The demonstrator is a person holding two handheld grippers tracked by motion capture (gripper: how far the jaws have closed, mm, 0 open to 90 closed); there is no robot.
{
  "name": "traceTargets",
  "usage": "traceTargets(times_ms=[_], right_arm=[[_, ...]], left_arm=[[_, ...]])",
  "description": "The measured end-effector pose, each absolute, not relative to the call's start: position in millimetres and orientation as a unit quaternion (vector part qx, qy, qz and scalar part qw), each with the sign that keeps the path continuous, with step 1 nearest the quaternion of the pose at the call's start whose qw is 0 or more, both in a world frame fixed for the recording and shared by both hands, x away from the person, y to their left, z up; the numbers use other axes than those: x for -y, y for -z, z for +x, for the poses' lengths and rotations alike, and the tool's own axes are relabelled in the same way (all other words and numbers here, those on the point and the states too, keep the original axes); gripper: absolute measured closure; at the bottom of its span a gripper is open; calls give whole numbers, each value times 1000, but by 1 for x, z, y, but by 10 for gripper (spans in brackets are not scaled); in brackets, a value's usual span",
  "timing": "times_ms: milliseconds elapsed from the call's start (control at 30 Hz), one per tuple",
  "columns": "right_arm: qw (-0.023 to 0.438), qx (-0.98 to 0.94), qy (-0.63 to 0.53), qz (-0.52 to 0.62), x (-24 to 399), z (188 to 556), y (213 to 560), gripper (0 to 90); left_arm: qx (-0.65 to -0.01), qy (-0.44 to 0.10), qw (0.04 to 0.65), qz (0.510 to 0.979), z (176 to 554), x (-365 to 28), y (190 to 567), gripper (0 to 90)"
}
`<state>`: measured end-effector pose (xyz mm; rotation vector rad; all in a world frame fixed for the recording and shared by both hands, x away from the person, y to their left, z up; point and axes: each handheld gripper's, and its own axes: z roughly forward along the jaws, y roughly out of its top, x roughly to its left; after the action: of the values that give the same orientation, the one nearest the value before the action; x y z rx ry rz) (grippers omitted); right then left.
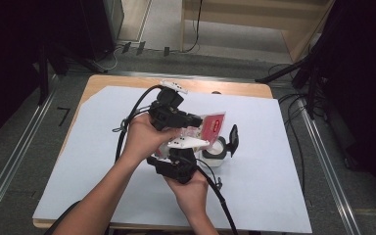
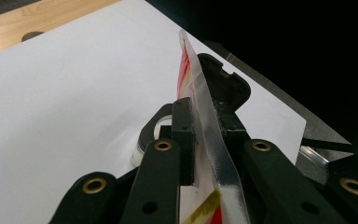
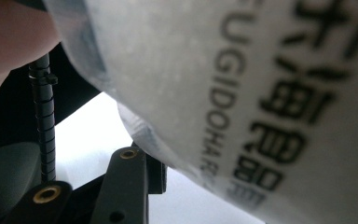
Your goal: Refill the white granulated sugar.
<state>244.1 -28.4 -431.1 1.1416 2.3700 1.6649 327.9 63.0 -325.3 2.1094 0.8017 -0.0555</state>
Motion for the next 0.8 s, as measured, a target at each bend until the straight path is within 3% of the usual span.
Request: traceTargets(times_ms=[800], right_arm=[[18, -760, -535, 369, 29, 244, 431, 638]], left_arm=[[-321, 26, 431, 843, 330, -60, 325, 823]])
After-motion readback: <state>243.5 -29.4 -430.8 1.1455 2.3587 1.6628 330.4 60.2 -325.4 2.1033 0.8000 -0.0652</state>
